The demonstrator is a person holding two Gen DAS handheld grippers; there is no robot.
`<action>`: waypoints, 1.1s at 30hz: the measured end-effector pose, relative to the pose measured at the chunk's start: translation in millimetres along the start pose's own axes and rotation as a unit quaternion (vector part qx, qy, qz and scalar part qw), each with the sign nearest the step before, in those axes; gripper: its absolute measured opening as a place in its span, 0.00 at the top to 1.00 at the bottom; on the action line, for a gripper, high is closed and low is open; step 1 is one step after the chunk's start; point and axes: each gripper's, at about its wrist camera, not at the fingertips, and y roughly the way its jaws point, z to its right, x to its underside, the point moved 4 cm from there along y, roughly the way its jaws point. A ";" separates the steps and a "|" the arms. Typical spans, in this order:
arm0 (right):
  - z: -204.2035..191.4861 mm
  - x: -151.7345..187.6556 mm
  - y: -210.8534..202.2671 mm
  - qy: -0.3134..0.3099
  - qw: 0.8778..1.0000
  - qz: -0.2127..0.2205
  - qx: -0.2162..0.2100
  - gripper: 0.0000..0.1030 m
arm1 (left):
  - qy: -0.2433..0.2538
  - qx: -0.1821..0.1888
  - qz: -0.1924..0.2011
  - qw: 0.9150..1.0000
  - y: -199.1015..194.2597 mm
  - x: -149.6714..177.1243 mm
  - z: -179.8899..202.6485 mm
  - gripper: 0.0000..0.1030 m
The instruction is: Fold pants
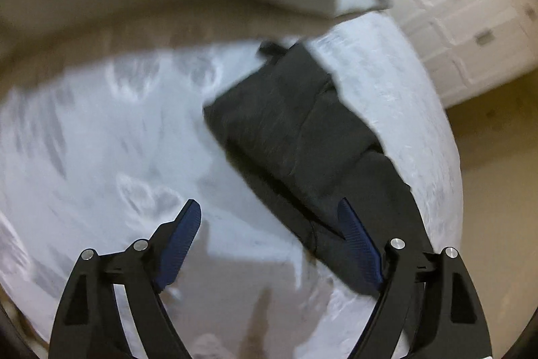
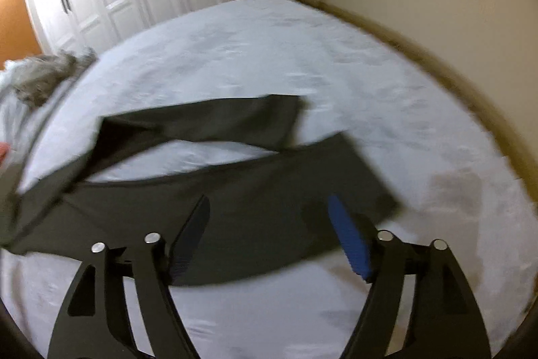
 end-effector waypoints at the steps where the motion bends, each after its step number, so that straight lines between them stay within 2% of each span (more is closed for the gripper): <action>1: -6.6 -2.2 9.2 0.006 1.000 -0.006 -0.003 0.16 | -0.011 0.004 -0.011 1.000 8.4 -0.6 0.6 0.22; 4: -9.5 -18.7 35.8 0.034 0.999 -0.013 0.017 0.15 | -0.037 0.026 -0.030 0.999 26.3 -4.6 3.8 0.22; 6: 7.5 -34.0 51.9 0.071 0.997 -0.008 0.038 0.15 | -0.036 0.043 -0.027 0.998 29.5 -11.8 10.3 0.22; 8: 30.1 -43.7 67.4 0.104 0.992 -0.014 0.065 0.15 | -0.026 0.044 -0.015 0.999 29.9 -19.3 15.8 0.26; 9: 42.3 -46.0 80.7 0.123 0.989 -0.028 0.075 0.15 | -0.016 0.041 -0.008 0.999 28.9 -22.3 18.8 0.35; 10: 48.8 -44.4 91.5 0.135 0.987 -0.044 0.081 0.15 | -0.009 0.034 -0.008 0.999 28.4 -22.6 19.7 0.50; 11: 53.3 -41.9 103.1 0.145 0.984 -0.060 0.078 0.21 | 0.002 0.023 -0.008 1.000 28.0 -23.8 19.7 0.60; 12: 53.2 -38.7 111.7 0.148 0.984 -0.072 0.072 0.43 | 0.010 0.007 -0.009 1.000 30.3 -25.0 19.3 0.81; 13: 51.1 -39.3 112.8 0.137 0.985 -0.070 0.084 0.49 | 0.018 -0.010 -0.010 1.000 32.7 -26.1 17.6 0.91; 14: 48.8 -42.1 110.7 0.129 0.986 -0.065 0.084 0.85 | 0.019 -0.015 -0.013 1.000 34.4 -28.1 14.6 0.92; 15: 46.2 -52.3 103.8 0.137 0.988 -0.063 0.034 0.95 | 0.017 -0.012 -0.017 1.000 34.4 -29.0 13.4 0.92; 17: 43.9 -75.7 77.8 0.130 0.991 -0.032 0.008 0.96 | 0.022 -0.010 -0.024 0.999 31.0 -34.2 15.4 0.93; 21: 49.9 -133.8 -9.6 0.075 0.996 0.049 -0.017 0.96 | 0.055 -0.014 -0.035 0.998 27.9 -45.8 28.6 0.93; 22: 55.0 -137.3 -18.5 0.058 0.997 0.057 0.004 1.00 | 0.061 -0.017 -0.038 0.997 28.8 -45.9 29.7 0.93; 23: 63.7 -137.2 -23.4 0.034 0.995 0.064 0.067 1.00 | 0.068 -0.025 -0.039 0.997 30.6 -45.5 30.2 0.93; 24: 79.0 -128.1 -18.0 0.007 0.992 0.046 0.121 1.00 | 0.075 -0.037 -0.033 0.996 32.4 -45.3 29.2 0.93; 27: 129.1 -81.9 7.1 0.032 0.983 -0.023 0.181 0.99 | 0.101 -0.050 -0.029 0.993 36.5 -36.9 24.4 0.91; 29: 139.7 -60.0 7.3 0.055 0.985 -0.025 0.163 0.96 | 0.106 -0.049 -0.024 0.993 36.3 -35.7 23.7 0.90; 31: 132.0 -47.8 7.7 0.074 0.991 -0.028 0.107 0.92 | 0.101 -0.050 -0.025 0.993 36.1 -36.1 22.4 0.88; 32: 125.2 -44.2 10.2 0.079 0.993 -0.026 0.083 0.78 | 0.097 -0.051 -0.026 0.994 36.4 -36.6 21.3 0.88; 33: 114.6 -41.2 16.4 0.075 0.994 -0.027 0.068 0.48 | 0.093 -0.051 -0.027 0.994 36.9 -36.6 20.3 0.87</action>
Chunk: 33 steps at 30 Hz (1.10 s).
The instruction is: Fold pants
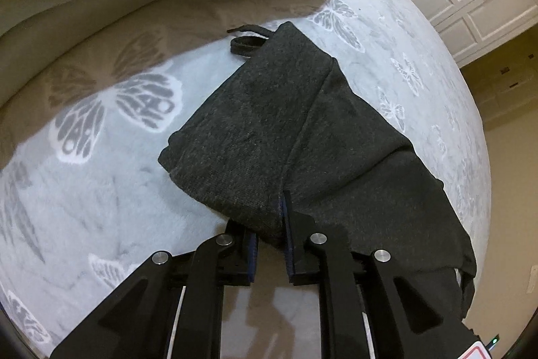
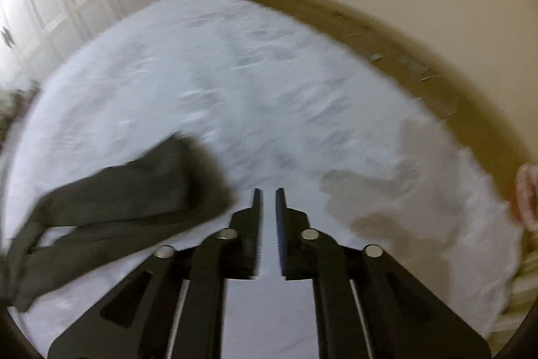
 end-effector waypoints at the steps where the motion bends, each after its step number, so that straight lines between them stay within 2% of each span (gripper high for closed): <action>1: -8.3 3.0 5.9 -0.005 1.000 -0.001 -0.003 0.33 | -0.004 -0.002 -0.001 1.000 0.8 0.1 -1.1 0.85; 2: -13.7 8.9 12.8 -0.010 1.000 -0.004 -0.003 0.20 | -0.008 -0.003 0.000 1.000 0.9 0.7 -1.7 0.85; 4: -26.1 18.5 38.9 -0.025 0.999 -0.032 0.000 0.22 | -0.007 -0.004 0.005 1.000 0.2 4.0 -2.5 0.84; 5: -30.4 23.4 56.7 -0.030 0.998 -0.045 0.018 0.22 | -0.004 -0.006 0.006 1.000 0.9 4.9 -2.5 0.84; 7: -34.4 26.4 65.0 -0.026 0.998 -0.043 0.028 0.25 | -0.004 -0.009 0.003 1.000 3.4 4.4 -3.8 0.83; 8: -38.5 22.4 63.4 -0.021 0.999 -0.030 0.012 0.46 | -0.007 -0.008 0.001 1.000 3.9 3.8 -3.9 0.83; 9: -41.0 19.3 61.5 -0.010 0.999 -0.034 -0.015 0.91 | -0.010 -0.006 0.000 1.000 3.9 3.2 -4.1 0.83; 10: -43.2 15.1 59.9 0.003 0.998 -0.040 -0.038 0.96 | -0.009 -0.006 -0.004 1.000 3.8 2.2 -3.7 0.85; 11: -44.5 9.5 51.6 0.007 0.999 -0.030 -0.040 0.97 | -0.006 -0.005 -0.007 1.000 3.8 1.1 -3.4 0.85; 15: -29.0 -14.4 -31.4 0.026 0.995 0.034 -0.095 0.97 | -0.008 0.010 -0.021 1.000 2.5 -1.4 -5.9 0.86; 17: -8.1 -12.8 -65.7 0.037 0.992 0.049 -0.109 0.97 | -0.009 0.018 -0.028 0.999 3.4 -1.9 -7.6 0.86; 18: 3.5 -10.7 -69.7 0.044 0.993 0.053 -0.091 1.00 | -0.008 0.020 -0.029 0.999 4.2 -1.9 -7.6 0.86; 19: 16.1 -6.4 -67.2 0.037 0.997 0.055 -0.034 1.00 | -0.006 0.016 -0.028 0.999 5.4 -1.8 -7.2 0.86; 20: 23.3 -4.1 -58.6 0.031 0.998 0.047 -0.001 0.94 | -0.004 0.014 -0.028 1.000 5.9 -1.2 -6.3 0.86; 21: 38.8 9.0 -44.6 0.036 0.999 0.019 0.026 0.93 | -0.002 0.012 -0.026 1.000 6.1 -0.7 -5.5 0.86; 22: 50.7 19.8 -37.6 0.052 0.998 0.000 0.032 0.93 | 0.001 0.010 -0.023 1.000 5.6 0.1 -4.4 0.86; 23: 61.1 33.7 -36.6 0.068 0.997 -0.009 0.025 0.93 | 0.004 0.009 -0.019 1.000 4.1 1.5 -3.5 0.86; 25: 59.4 51.4 -47.1 0.053 0.999 0.006 -0.009 0.91 | 0.013 0.005 -0.015 1.000 1.5 4.2 -1.7 0.84; 26: 55.5 59.3 -49.9 0.036 0.999 0.013 -0.018 0.71 | 0.017 0.003 -0.013 1.000 0.7 5.4 -1.2 0.83; 27: 47.2 69.2 -50.7 0.015 0.999 0.019 -0.027 0.45 | 0.019 0.001 -0.011 1.000 0.4 5.9 -0.9 0.83; 28: 40.7 74.7 -47.9 0.003 0.999 0.021 -0.033 0.40 | 0.018 -0.001 -0.010 1.000 1.0 6.1 -1.0 0.83; 30: 25.7 83.2 -30.7 -0.011 0.999 0.006 -0.051 0.40 | 0.012 -0.002 -0.010 1.000 3.1 6.4 -2.2 0.83; 33: 8.9 78.7 2.9 0.016 0.997 -0.022 -0.076 0.38 | 0.000 -0.005 -0.009 1.000 5.6 6.8 -3.8 0.83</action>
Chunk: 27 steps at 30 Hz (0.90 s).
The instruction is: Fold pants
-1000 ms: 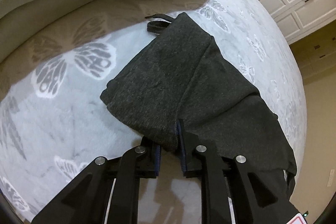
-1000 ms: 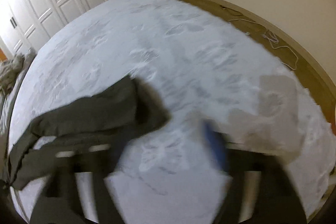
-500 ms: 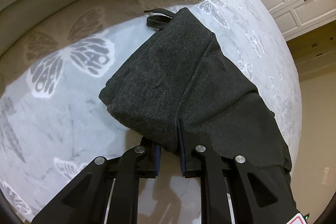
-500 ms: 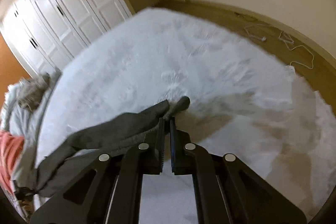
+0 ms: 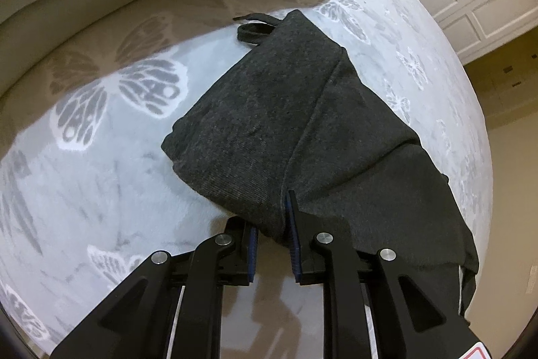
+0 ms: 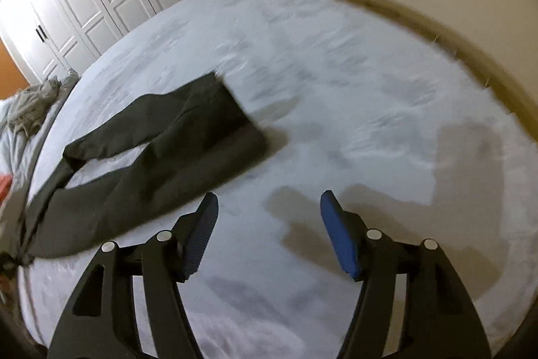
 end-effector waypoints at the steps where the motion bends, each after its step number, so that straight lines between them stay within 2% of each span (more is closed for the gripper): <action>1: -0.7 -5.0 11.6 0.015 1.000 -0.003 0.002 0.38 | 0.000 -0.004 0.000 1.000 0.6 0.3 0.4 0.83; 2: -4.2 -11.9 19.4 0.025 1.000 0.009 0.000 0.36 | 0.000 -0.007 0.000 1.000 0.8 0.1 0.5 0.83; 3: -8.2 -17.5 25.0 0.028 0.999 0.016 -0.011 0.56 | 0.000 -0.010 0.000 1.000 1.0 -0.2 0.9 0.82; 4: -11.9 -22.3 28.7 0.039 0.999 0.008 -0.034 0.81 | -0.002 -0.013 -0.001 1.000 1.0 -0.9 1.3 0.82; 5: -14.5 -27.5 30.5 0.059 0.997 -0.003 -0.053 0.97 | -0.004 -0.015 -0.003 1.000 0.9 -1.8 1.5 0.82; 8: -27.8 -52.3 -33.5 0.070 0.992 0.057 -0.092 0.97 | -0.005 -0.019 -0.010 1.000 -0.7 -4.5 3.4 0.82; 9: -27.8 -56.6 -62.5 0.072 0.992 0.062 -0.088 0.97 | -0.001 -0.021 -0.012 1.000 -1.3 -5.4 4.1 0.82; 10: -24.7 -56.1 -78.4 0.069 0.994 0.056 -0.064 0.97 | 0.005 -0.023 -0.014 1.000 -1.7 -5.8 5.4 0.82; 11: -19.9 -53.2 -87.2 0.054 0.997 0.050 -0.021 0.96 | 0.009 -0.024 -0.015 1.000 -1.4 -6.1 5.8 0.82; 12: -11.4 -44.8 -83.3 0.033 0.999 0.026 0.031 0.92 | 0.011 -0.024 -0.016 1.000 -0.3 -5.7 6.2 0.82; 13: 0.6 -31.5 -66.5 0.035 0.998 -0.014 0.057 0.92 | 0.012 -0.024 -0.016 1.000 1.0 -5.2 6.1 0.82; 15: 28.6 3.7 -29.7 0.061 0.992 -0.086 0.066 0.92 | 0.012 -0.022 -0.014 1.000 2.5 -4.3 5.4 0.82; 16: 33.7 10.3 -24.9 0.065 0.992 -0.091 0.063 0.92 | 0.010 -0.018 -0.012 1.000 2.6 -3.7 4.4 0.82; 18: 35.5 14.6 -33.2 0.065 0.995 -0.059 0.054 0.86 | 0.005 -0.010 -0.013 1.000 2.5 -2.8 2.4 0.82; 19: 35.0 13.8 -40.1 0.060 0.995 -0.048 0.066 0.81 | 0.003 -0.004 -0.015 1.000 2.2 -2.6 0.6 0.80; 20: 33.6 11.7 -46.7 0.051 0.994 -0.032 0.088 0.72 | 0.001 -0.002 -0.016 1.000 2.0 -3.0 -0.2 0.79; 22: 25.7 -0.4 -70.5 0.013 0.986 0.036 0.160 0.70 | 0.001 0.005 -0.018 1.000 1.8 -4.4 -1.8 0.78; 23: 23.3 -4.9 -75.7 0.007 0.984 0.051 0.173 0.66 | 0.001 0.009 -0.019 1.000 1.9 -5.1 -2.8 0.78; 24: 9.6 -6.9 -86.0 -0.003 0.983 0.071 0.167 0.60 | 0.001 0.011 -0.018 1.000 1.0 -4.2 -2.5 0.78; 25: -6.8 -7.7 -88.1 -0.013 0.987 0.076 0.141 0.58 | 0.004 0.017 -0.014 1.000 -3.3 -1.7 -1.5 0.79; 27: -44.9 -9.3 -84.8 -0.049 0.993 0.069 0.079 0.41 | 0.024 0.030 -0.002 0.999 -15.2 4.7 3.6 0.79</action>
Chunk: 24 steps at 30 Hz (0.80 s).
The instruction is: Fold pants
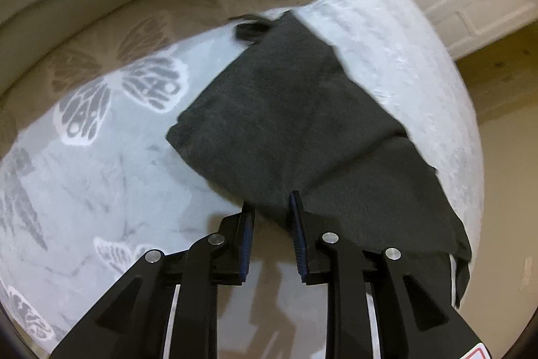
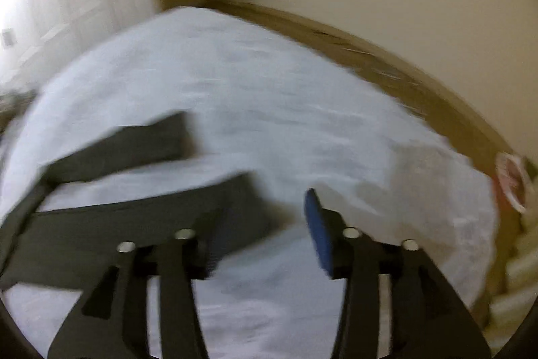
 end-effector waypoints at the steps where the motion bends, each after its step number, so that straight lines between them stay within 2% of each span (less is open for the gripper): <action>1: -13.5 -2.6 3.9 -0.012 1.000 -0.002 -0.011 0.40 | 0.006 0.003 0.004 1.000 -7.4 5.1 3.0 0.81; 3: -35.2 -12.4 24.7 -0.027 0.999 -0.014 -0.021 0.40 | 0.011 0.025 0.007 1.000 -21.2 15.7 12.8 0.78; 4: -43.2 -16.1 38.1 -0.022 0.999 -0.023 -0.023 0.40 | 0.010 0.032 0.008 0.999 -25.5 19.8 18.7 0.74; 6: -52.8 -21.2 66.4 0.008 0.998 -0.048 -0.049 0.40 | 0.006 0.051 0.005 0.999 -27.2 26.5 32.6 0.72; 10: -61.7 -22.9 91.8 0.059 0.994 -0.063 -0.067 0.40 | -0.029 0.128 -0.063 0.989 7.0 48.5 73.5 0.64; 12: -56.1 -20.4 102.2 0.083 0.993 -0.066 -0.053 0.40 | -0.038 0.138 -0.097 0.985 35.3 55.2 92.3 0.61; 14: -43.5 -19.2 113.5 0.110 0.991 -0.064 -0.033 0.39 | -0.047 0.124 -0.118 0.984 67.0 59.6 106.4 0.61; 16: -22.5 -20.2 125.6 0.152 0.985 -0.069 -0.035 0.38 | -0.050 0.120 -0.092 0.987 72.7 55.3 111.5 0.61; 17: -17.8 -20.2 137.1 0.163 0.982 -0.084 -0.049 0.38 | -0.043 0.120 -0.082 0.988 72.0 53.9 114.5 0.64; 18: -20.8 -20.1 143.8 0.161 0.981 -0.091 -0.060 0.49 | -0.040 0.122 -0.077 0.989 71.5 51.9 115.9 0.77; 19: -25.4 -20.8 149.5 0.154 0.981 -0.094 -0.071 0.58 | -0.038 0.118 -0.071 0.990 70.8 49.7 115.8 0.96; 20: -30.7 -22.3 152.2 0.146 0.981 -0.094 -0.081 0.89 | -0.039 0.118 -0.070 0.990 69.9 48.5 114.7 0.96; 21: -37.2 -26.1 154.2 0.143 0.982 -0.091 -0.087 0.94 | -0.043 0.126 -0.073 0.988 69.6 46.5 113.7 0.96; 22: -40.3 -31.5 150.9 0.141 0.983 -0.082 -0.088 0.95 | -0.050 0.134 -0.080 0.986 67.9 43.9 111.9 0.96; 24: -46.1 -53.9 125.5 0.126 0.987 -0.037 -0.091 0.95 | -0.055 0.151 -0.086 0.983 59.3 38.2 110.5 0.97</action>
